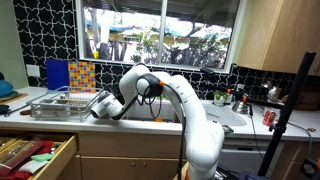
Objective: Pour the liquid from the blue bowl into the sink.
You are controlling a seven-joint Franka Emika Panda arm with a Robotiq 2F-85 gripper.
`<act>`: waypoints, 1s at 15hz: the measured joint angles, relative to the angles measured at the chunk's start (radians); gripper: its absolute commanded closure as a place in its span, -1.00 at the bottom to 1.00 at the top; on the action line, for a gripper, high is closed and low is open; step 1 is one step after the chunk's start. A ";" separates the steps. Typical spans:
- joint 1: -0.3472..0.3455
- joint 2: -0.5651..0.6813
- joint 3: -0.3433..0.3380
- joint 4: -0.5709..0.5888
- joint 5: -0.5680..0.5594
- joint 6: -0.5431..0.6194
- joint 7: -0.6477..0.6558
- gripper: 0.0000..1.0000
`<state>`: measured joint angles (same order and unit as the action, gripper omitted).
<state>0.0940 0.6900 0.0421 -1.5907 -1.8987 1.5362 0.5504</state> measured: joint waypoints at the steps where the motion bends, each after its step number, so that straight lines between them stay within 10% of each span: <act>1: 0.000 0.004 0.004 0.006 0.000 0.000 0.003 0.93; 15: 0.001 0.038 0.010 0.053 0.000 0.000 0.032 0.93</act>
<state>0.0950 0.7283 0.0520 -1.5374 -1.8987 1.5362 0.5823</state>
